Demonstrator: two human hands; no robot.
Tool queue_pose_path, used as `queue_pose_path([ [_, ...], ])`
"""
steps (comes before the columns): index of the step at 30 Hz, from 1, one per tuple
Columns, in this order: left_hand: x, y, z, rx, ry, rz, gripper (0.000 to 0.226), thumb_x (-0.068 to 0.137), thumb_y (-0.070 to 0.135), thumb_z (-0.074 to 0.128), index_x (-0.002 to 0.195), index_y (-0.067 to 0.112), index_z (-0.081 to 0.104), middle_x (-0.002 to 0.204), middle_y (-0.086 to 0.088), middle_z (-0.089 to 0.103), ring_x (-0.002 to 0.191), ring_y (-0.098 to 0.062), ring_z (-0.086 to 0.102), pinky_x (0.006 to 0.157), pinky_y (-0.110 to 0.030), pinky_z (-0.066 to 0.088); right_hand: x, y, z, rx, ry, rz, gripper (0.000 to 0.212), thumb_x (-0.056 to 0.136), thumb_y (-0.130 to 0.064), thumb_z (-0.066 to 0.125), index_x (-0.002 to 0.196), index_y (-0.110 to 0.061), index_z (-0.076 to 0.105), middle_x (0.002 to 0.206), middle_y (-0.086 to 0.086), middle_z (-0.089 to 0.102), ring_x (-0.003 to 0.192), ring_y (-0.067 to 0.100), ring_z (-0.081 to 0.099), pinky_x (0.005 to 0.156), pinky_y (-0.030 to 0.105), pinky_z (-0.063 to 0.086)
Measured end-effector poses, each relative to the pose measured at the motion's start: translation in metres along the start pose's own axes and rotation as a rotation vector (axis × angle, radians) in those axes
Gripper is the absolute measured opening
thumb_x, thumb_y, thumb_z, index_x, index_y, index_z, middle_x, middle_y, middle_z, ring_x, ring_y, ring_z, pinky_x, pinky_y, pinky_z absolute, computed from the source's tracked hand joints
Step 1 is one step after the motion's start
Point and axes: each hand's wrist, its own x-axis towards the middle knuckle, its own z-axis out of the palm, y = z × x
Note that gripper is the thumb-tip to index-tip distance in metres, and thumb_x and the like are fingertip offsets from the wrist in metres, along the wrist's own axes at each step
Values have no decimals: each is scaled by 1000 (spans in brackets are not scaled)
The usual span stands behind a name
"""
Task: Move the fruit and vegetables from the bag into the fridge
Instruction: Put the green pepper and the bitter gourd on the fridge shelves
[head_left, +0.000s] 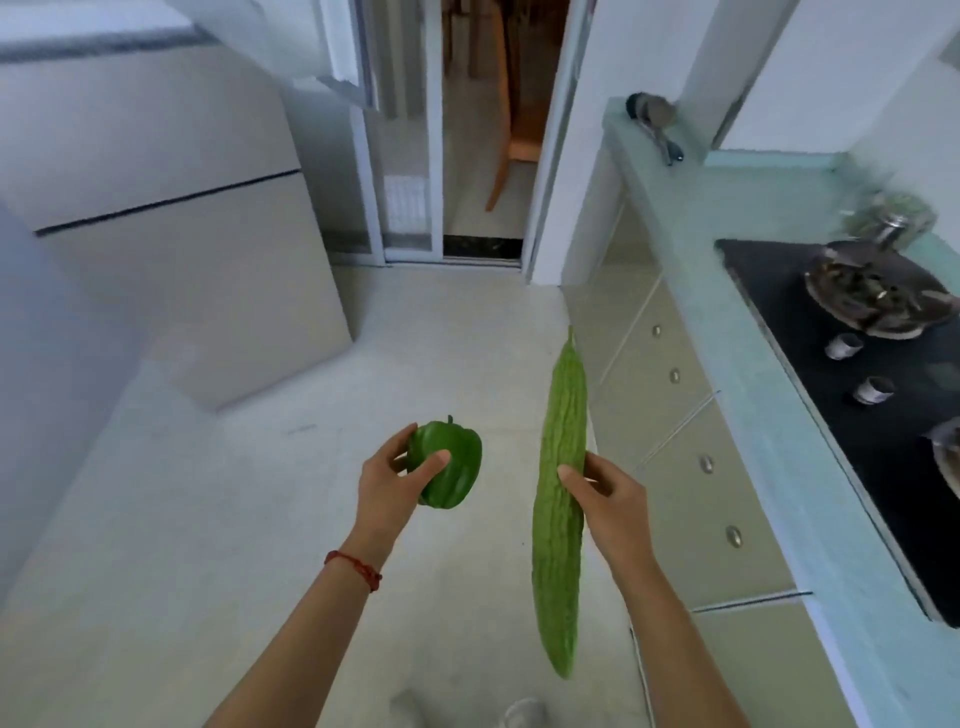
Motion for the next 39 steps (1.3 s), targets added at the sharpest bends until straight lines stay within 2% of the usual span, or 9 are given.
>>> queue_pose_path([
  [4, 4, -4, -67, -54, 111, -14, 57, 75, 20, 73, 127, 16, 51, 117, -5, 59, 106, -24, 58, 68, -25, 52, -3, -12, 64, -30, -135, -12, 23, 80, -18, 68, 104, -20, 67, 90, -5, 71, 80, 11, 68, 64, 19, 54],
  [11, 6, -9, -159, -98, 284, -11, 58, 75, 21, 73, 128, 16, 50, 115, -3, 59, 106, -21, 58, 63, -17, 51, -8, -33, 159, -51, -329, -60, 20, 80, -17, 68, 99, -24, 66, 89, -8, 70, 74, 3, 67, 61, 16, 52],
  [15, 14, -7, -197, -125, 394, -7, 58, 74, 20, 74, 127, 14, 51, 115, -4, 60, 105, -22, 59, 70, -24, 49, 1, -50, 206, -86, -419, -100, 20, 80, -18, 68, 99, -24, 67, 88, -9, 71, 75, 5, 68, 63, 18, 53],
  [19, 33, 2, -229, -148, 478, 7, 58, 74, 21, 74, 128, 15, 51, 115, -3, 59, 107, -22, 58, 72, -25, 49, 19, -68, 252, -96, -511, -131, 17, 80, -18, 68, 96, -24, 68, 86, -8, 71, 76, 7, 68, 66, 22, 54],
  [25, 87, 30, -262, -181, 554, 55, 54, 76, 19, 72, 126, 14, 51, 112, -2, 58, 106, -22, 57, 61, -15, 48, 67, -100, 319, -91, -602, -183, 17, 80, -18, 68, 97, -21, 70, 85, -5, 73, 76, 9, 69, 67, 25, 55],
  [29, 128, 55, -277, -198, 584, 92, 55, 76, 16, 72, 126, 13, 51, 113, -6, 60, 105, -23, 58, 55, -11, 50, 101, -131, 355, -79, -646, -226, 15, 80, -17, 67, 94, -23, 70, 83, -5, 73, 74, 8, 68, 64, 21, 53],
  [33, 164, 82, -295, -206, 628, 143, 55, 76, 16, 72, 126, 14, 51, 114, -8, 61, 104, -22, 59, 58, -12, 50, 133, -163, 390, -58, -662, -262, 11, 80, -18, 67, 90, -23, 71, 80, -4, 73, 75, 10, 69, 61, 18, 50],
  [37, 196, 106, -321, -199, 656, 191, 54, 75, 16, 73, 125, 15, 53, 115, -6, 62, 105, -22, 60, 79, -30, 52, 155, -194, 424, -9, -668, -276, 12, 81, -17, 67, 86, -27, 71, 79, -7, 73, 74, 8, 69, 61, 17, 52],
  [39, 216, 121, -337, -194, 666, 225, 54, 75, 14, 73, 125, 14, 53, 113, -6, 62, 104, -21, 60, 77, -27, 52, 164, -212, 443, 29, -680, -290, 18, 82, -15, 66, 81, -32, 69, 75, -11, 72, 72, 5, 68, 60, 15, 52],
])
